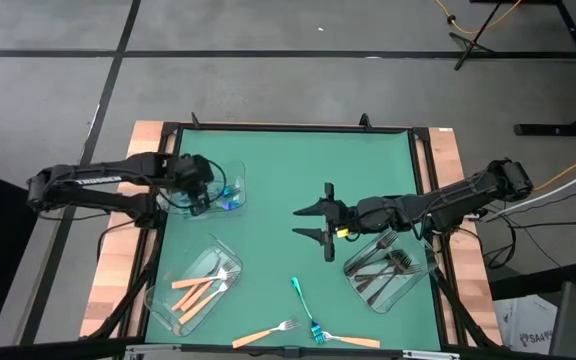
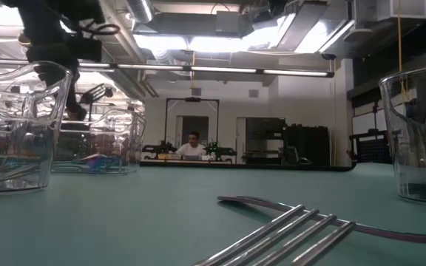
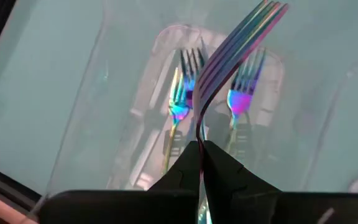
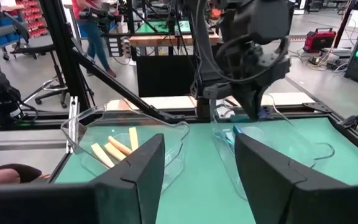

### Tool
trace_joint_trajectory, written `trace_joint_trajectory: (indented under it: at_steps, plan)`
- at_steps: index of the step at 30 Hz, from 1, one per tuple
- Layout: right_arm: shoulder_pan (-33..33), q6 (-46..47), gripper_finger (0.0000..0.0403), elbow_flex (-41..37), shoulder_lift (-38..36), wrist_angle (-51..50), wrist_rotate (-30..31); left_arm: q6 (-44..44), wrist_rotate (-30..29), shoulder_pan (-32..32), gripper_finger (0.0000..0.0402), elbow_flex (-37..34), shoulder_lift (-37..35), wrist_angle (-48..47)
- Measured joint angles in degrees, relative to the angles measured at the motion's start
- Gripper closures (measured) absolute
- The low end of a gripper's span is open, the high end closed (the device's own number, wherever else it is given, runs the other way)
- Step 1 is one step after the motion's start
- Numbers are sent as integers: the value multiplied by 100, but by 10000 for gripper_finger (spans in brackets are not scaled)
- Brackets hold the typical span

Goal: Sort silverware by color (type)
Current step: Put the right blue fork into the top transparent bin

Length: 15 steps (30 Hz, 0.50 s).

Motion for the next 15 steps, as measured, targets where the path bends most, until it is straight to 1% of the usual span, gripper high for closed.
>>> trace_joint_trajectory:
  at_steps: [9,15]
  plan:
    - [0,0,216,0,0,-179,-2,55,0,296,398,13,865,-7]
    - [0,0,216,0,0,-192,0,150,194,412,398,13,1602,24]
